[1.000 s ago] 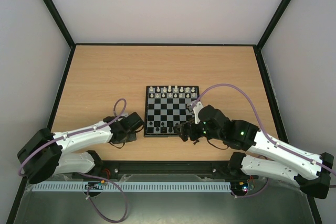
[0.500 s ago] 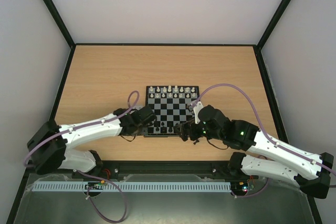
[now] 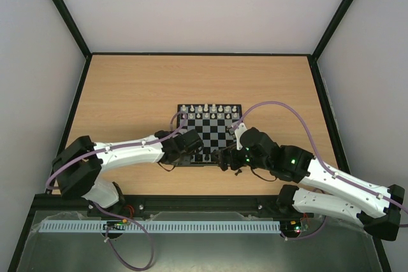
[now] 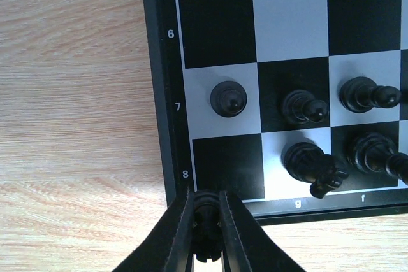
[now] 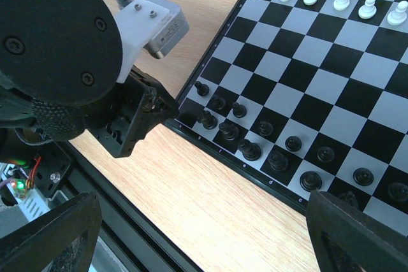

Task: Set up the chess pieces on the board
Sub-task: Place the chess piece on the chessboard.

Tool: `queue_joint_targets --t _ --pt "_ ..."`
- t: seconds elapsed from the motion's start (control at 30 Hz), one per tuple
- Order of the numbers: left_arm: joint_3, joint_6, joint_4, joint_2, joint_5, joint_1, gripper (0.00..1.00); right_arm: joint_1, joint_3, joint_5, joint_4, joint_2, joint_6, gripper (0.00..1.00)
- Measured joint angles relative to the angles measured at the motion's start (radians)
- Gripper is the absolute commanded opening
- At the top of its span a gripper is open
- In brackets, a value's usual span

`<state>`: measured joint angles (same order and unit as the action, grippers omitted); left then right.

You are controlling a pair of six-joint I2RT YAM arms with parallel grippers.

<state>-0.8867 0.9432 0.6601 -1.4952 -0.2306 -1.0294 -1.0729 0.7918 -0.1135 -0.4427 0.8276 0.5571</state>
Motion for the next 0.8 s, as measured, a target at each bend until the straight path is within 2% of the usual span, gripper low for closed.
queue_joint_targets --t 0.8 --pt "-0.038 -0.04 -0.043 -0.085 0.005 -0.004 0.16 0.0 0.0 0.0 0.0 0.0 0.0 0.89"
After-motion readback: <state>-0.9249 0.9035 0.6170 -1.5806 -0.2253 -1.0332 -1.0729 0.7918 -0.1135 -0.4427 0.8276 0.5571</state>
